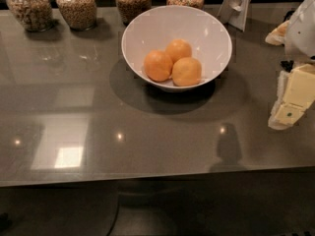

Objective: Pick orange from white bowl

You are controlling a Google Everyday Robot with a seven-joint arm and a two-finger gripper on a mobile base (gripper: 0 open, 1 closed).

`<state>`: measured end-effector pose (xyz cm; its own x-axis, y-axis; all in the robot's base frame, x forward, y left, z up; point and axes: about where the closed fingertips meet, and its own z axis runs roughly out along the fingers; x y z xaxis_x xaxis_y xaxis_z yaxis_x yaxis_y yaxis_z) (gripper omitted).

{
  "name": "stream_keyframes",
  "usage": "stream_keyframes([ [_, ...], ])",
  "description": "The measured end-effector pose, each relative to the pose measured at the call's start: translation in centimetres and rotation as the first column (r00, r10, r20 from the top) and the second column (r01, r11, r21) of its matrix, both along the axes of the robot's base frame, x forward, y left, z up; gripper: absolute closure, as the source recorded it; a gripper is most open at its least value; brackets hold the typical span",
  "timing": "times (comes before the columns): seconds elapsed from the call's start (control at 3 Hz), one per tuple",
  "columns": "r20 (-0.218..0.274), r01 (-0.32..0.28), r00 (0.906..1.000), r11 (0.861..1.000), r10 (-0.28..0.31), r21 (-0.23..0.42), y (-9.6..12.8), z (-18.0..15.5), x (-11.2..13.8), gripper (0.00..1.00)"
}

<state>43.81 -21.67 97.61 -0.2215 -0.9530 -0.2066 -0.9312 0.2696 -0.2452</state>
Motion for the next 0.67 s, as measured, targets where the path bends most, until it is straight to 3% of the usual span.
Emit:
stream_keyframes([
  [0.67, 0.020, 0.006, 0.9998, 1.000, -0.006, 0.027, 0.49, 0.26, 0.52, 0.00],
])
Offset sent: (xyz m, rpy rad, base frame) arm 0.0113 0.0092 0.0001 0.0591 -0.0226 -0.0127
